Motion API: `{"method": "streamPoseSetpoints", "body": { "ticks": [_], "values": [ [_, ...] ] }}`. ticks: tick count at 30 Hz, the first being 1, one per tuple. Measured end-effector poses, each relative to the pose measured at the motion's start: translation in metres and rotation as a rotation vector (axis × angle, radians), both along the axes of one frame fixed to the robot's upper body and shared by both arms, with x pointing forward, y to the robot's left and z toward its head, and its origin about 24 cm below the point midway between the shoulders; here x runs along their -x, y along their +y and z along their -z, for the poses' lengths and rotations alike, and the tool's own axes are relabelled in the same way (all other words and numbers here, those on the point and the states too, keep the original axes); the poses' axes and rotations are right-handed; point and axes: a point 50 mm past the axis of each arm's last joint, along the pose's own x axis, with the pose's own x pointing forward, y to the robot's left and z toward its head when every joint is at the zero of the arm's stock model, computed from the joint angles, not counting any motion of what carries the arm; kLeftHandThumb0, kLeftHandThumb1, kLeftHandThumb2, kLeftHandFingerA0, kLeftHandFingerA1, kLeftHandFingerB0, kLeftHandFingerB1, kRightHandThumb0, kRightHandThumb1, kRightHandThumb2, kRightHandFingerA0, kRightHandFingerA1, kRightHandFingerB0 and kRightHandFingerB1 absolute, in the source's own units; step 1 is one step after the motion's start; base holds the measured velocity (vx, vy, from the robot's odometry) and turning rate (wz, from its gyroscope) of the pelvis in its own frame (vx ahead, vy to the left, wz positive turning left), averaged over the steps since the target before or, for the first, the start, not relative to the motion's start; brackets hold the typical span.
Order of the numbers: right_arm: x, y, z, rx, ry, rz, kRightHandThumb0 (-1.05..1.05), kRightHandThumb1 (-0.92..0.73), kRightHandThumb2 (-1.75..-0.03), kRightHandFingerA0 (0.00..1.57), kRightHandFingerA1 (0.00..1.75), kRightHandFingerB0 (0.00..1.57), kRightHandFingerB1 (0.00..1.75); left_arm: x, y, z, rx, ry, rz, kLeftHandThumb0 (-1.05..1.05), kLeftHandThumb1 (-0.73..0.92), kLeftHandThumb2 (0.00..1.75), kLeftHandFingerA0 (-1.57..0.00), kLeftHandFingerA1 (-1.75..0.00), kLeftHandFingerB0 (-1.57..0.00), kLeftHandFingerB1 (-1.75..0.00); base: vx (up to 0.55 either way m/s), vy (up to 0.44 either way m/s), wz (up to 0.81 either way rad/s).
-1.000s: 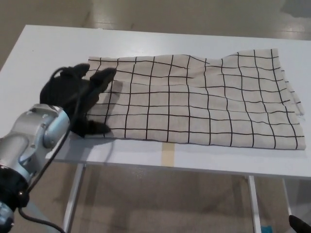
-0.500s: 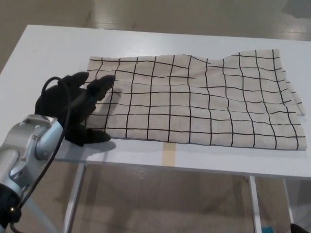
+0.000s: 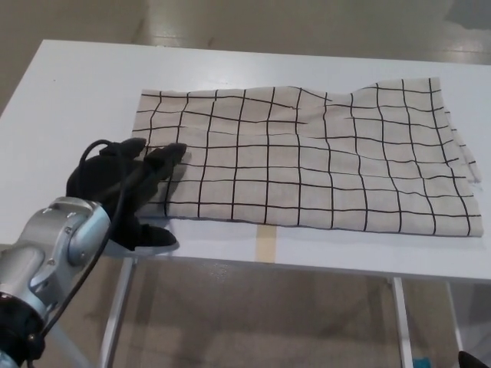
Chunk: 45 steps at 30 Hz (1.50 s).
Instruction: Use the left hand to fold a white towel with checkered patterns in half.
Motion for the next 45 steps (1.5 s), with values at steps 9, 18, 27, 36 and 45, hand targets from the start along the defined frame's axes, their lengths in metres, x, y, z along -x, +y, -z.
{"method": "streamPoseSetpoints", "body": {
  "ticks": [9, 18, 27, 36, 45],
  "values": [
    [0.002, 0.0, 0.001, 0.002, 0.006, 0.0, -0.49, -0.62, -0.94, 0.31, 0.56, 0.25, 0.51, -0.005, -0.008, 0.005, -0.051, -0.07, 0.008, -0.12, 0.5, 0.77, 0.0, -0.06, 0.0, -0.18, 0.0, 0.0, 0.0],
    [0.0, 0.001, 0.0, 0.003, 0.0, -0.003, -0.49, -0.62, -0.94, 0.3, 0.56, 0.25, 0.51, -0.01, -0.021, 0.017, -0.094, -0.146, 0.035, -0.19, 0.5, 0.76, 0.0, -0.12, 0.0, -0.21, 0.0, 0.0, 0.0],
    [0.005, 0.003, 0.001, -0.006, 0.006, 0.0, -0.45, -0.81, -0.62, 0.34, 0.43, 0.34, 0.41, -0.014, -0.037, 0.033, -0.189, -0.196, 0.056, -0.28, 0.54, 0.57, -0.46, -0.37, -0.36, -0.32, 0.0, 0.0, 0.0],
    [0.003, 0.006, 0.001, -0.016, -0.003, -0.002, -0.5, -0.63, -0.95, 0.3, 0.55, 0.26, 0.52, -0.018, -0.037, 0.032, -0.248, -0.231, 0.044, -0.22, 0.55, 0.55, -0.8, -1.75, -0.93, -1.19, 0.0, 0.0, 0.0],
    [0.014, 0.009, 0.008, -0.02, 0.045, -0.007, -0.44, -0.82, -0.63, 0.33, 0.44, 0.34, 0.42, -0.011, -0.013, 0.038, -0.208, -0.253, -0.006, -0.17, 0.58, 0.51, -0.69, -1.73, -0.89, -1.04, 0.0, 0.0, 0.0]
  ]
}}
